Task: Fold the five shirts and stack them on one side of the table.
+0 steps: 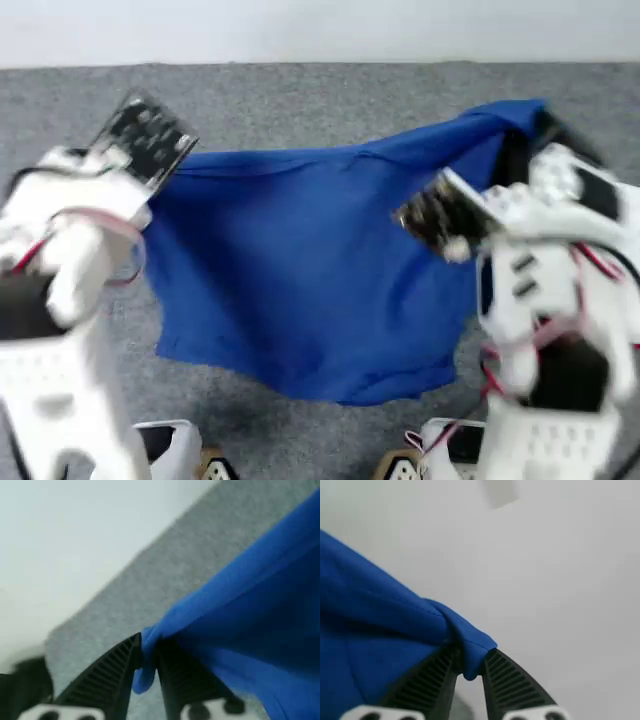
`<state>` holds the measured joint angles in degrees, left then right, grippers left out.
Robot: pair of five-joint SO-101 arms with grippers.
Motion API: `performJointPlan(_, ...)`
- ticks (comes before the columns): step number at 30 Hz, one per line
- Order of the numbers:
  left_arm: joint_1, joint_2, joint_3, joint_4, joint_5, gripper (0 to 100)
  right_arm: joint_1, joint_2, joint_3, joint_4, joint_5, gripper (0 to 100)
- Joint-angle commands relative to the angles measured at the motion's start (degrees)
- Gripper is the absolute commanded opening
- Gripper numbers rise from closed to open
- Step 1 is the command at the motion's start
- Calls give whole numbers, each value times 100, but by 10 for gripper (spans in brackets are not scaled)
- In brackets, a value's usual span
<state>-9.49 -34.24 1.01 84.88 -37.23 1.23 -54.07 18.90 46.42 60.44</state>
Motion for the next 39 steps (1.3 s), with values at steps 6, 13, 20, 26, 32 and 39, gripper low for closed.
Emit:
performJointPlan(6,-53,1002,1393,-2690,-44,14,-251,971,1477,-2765,18,10)
performJointPlan(13,-62,2057,1367,-4079,-62,14,-330,2404,1705,-4787,44,10)
performJointPlan(20,-79,2892,1112,-5336,-782,14,-365,3864,1644,-6826,475,10)
performJointPlan(26,-123,3596,-75,-5468,-941,14,-330,4796,967,-7582,527,10)
performJointPlan(32,-105,4105,-919,-5468,-941,14,-338,5473,35,-7565,527,10)
performJointPlan(39,-123,4536,-954,-5327,-949,14,-356,6026,-255,-7538,536,10)
